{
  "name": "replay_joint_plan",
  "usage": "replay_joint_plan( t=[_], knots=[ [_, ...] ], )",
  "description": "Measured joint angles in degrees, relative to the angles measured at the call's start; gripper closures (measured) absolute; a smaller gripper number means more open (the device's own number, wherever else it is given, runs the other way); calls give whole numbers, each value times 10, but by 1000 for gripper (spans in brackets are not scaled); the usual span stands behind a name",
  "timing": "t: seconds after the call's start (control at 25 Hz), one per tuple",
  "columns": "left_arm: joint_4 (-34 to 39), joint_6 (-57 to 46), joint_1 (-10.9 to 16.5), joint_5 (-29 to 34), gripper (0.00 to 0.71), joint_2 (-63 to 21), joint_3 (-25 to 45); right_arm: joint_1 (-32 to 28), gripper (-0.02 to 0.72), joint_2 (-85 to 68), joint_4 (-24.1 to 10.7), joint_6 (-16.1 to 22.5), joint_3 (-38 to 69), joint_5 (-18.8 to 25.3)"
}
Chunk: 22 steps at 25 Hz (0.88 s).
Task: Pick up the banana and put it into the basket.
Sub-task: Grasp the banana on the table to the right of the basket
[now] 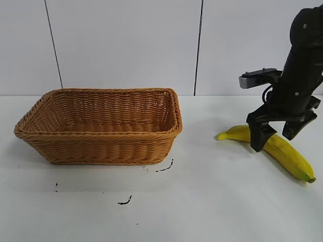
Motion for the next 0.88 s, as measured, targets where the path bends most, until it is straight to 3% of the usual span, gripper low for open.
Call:
replay_joint_plan(
  t=[0.28, 0.36, 0.52, 0.76, 0.88],
  knots=[
    [0, 0, 0, 0, 20, 0, 0, 0, 99, 14, 0, 11, 0, -6],
    [0, 0, 0, 0, 20, 0, 0, 0, 159, 14, 0, 15, 0, -8],
    [0, 0, 0, 0, 20, 0, 0, 0, 409, 14, 0, 29, 0, -8],
    [0, 0, 0, 0, 20, 0, 0, 0, 401, 9, -4, 27, 0, -2],
    [0, 0, 0, 0, 20, 0, 0, 0, 401, -8, -7, 26, -10, 28]
  ],
)
